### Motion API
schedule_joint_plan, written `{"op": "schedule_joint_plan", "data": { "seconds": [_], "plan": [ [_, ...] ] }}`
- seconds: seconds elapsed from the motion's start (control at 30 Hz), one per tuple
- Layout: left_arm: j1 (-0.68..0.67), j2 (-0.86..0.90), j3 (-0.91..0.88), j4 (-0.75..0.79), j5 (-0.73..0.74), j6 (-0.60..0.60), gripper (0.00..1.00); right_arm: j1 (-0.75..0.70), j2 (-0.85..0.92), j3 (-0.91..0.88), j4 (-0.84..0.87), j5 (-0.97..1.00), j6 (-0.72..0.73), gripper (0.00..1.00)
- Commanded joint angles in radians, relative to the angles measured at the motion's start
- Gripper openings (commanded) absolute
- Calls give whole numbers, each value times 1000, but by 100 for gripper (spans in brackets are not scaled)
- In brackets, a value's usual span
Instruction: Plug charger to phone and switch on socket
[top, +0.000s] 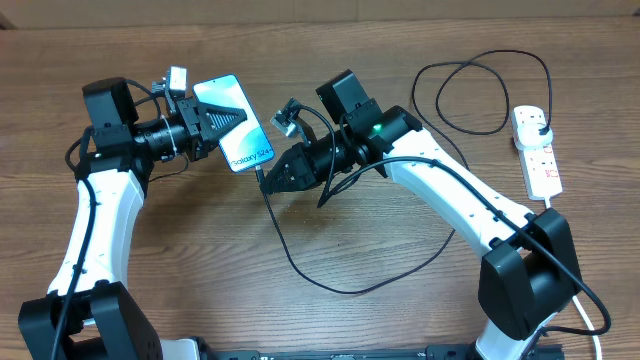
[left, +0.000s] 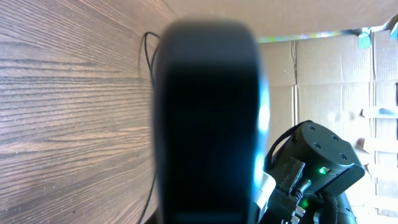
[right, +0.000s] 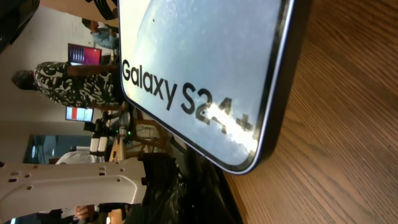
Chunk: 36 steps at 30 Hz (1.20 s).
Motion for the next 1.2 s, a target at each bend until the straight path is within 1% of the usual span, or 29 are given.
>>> {"op": "schedule_joint_plan", "data": {
  "seconds": [0.0,0.37,0.47,0.83,1.17],
  "plan": [
    [4,-31,11,5,48,-21,4,0,-17,-2,5,-5,3,4],
    [-10,-31,11,5,43,69,4,0,-17,-2,6,-5,-2,4],
    [-10,-31,11,4,45,97,4,0,-17,-2,5,30,-1,4],
    [-10,-31,11,12,43,130,7,0,-16,-2,6,40,-1,4],
    [-14,-31,11,13,42,129,6,1,-16,-2,-5,39,0,4]
  ]
}}
